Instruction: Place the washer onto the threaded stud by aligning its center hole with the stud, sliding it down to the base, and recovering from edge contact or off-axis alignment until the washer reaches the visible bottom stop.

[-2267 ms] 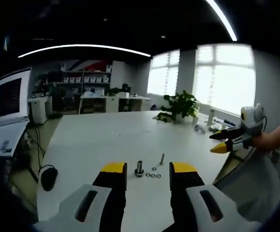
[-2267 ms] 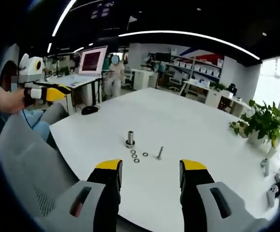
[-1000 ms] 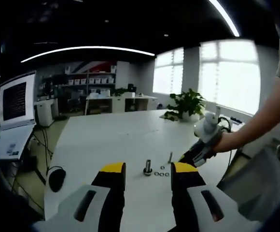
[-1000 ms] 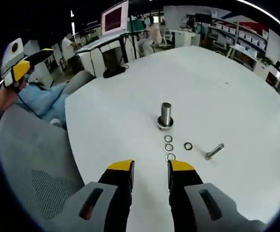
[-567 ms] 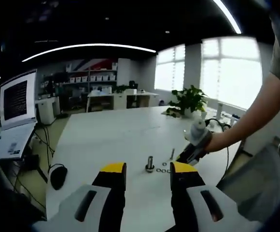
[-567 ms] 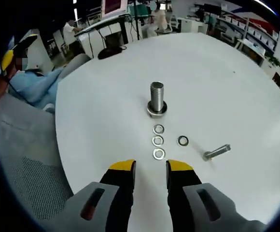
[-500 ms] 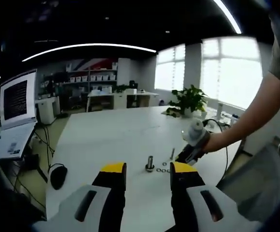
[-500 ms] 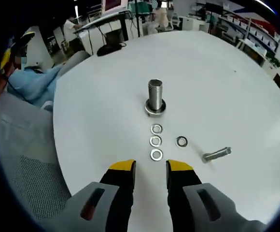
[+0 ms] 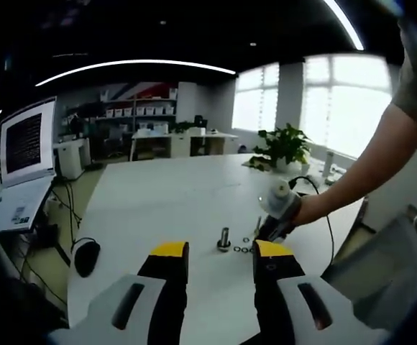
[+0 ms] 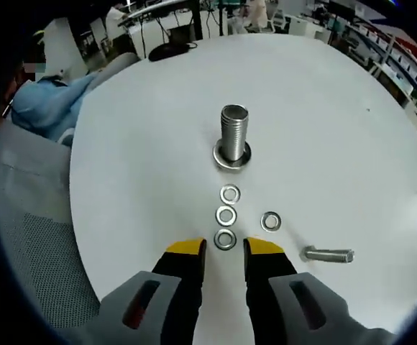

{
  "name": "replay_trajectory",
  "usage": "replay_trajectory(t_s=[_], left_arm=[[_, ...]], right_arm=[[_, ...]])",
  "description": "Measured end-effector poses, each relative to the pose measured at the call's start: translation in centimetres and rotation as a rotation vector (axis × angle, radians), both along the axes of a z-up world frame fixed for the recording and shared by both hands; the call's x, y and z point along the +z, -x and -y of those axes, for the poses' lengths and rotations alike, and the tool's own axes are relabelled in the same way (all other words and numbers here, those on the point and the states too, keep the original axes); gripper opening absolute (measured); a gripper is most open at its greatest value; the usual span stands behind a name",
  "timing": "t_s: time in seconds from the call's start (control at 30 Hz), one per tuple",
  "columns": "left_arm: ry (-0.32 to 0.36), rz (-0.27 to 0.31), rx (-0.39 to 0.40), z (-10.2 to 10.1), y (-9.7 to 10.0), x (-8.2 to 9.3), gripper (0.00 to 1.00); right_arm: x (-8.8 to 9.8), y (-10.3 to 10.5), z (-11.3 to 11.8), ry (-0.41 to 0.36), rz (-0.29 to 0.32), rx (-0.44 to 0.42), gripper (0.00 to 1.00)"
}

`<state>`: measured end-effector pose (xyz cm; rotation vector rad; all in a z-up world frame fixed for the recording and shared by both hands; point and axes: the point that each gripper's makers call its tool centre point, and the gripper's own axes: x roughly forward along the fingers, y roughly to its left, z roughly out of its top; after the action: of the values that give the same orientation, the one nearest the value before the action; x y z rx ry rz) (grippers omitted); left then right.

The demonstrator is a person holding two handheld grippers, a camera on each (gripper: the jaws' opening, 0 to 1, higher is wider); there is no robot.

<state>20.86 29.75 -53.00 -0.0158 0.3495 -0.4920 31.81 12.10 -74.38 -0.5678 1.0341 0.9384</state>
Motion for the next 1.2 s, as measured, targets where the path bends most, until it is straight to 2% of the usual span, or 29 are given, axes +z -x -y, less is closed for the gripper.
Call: replay_trajectory(t_s=[0.13, 0.2, 0.27, 0.37, 0.5, 0.67, 0.87, 1.2], left_arm=[[-0.005, -0.004, -0.008, 0.16, 0.06, -0.14, 0.33], [-0.007, -0.011, -0.010, 0.19, 0.07, -0.25, 0.33], [-0.005, -0.011, -0.012, 0.23, 0.07, -0.24, 0.32], [-0.008, -0.013, -0.016, 0.28, 0.14, -0.30, 0.32], [-0.019, -0.017, -0.017, 0.19, 0.19, -0.48, 0.31], [-0.032, -0.020, -0.036, 0.50, 0.45, -0.69, 0.30], [-0.051, -0.023, -0.029, 0.21, 0.43, -0.89, 0.29], [-0.045, -0.016, -0.026, 0.14, 0.37, -0.70, 0.29]], right_arm=[[0.07, -0.04, -0.14, 0.017, -0.032, 0.024, 0.24], [0.05, 0.09, -0.04, 0.070, -0.036, 0.084, 0.23], [0.03, 0.18, -0.07, 0.126, -0.010, 0.168, 0.23], [-0.13, 0.27, -0.41, 0.137, -0.032, 0.163, 0.21], [-0.07, 0.54, -0.52, 0.170, -0.033, 0.231, 0.20], [-0.25, 0.58, -0.53, 0.250, -0.063, 0.274, 0.18], [-0.22, 0.62, -0.40, 0.266, -0.073, 0.276, 0.18], [-0.16, 0.52, -0.49, 0.282, -0.078, 0.255, 0.15]])
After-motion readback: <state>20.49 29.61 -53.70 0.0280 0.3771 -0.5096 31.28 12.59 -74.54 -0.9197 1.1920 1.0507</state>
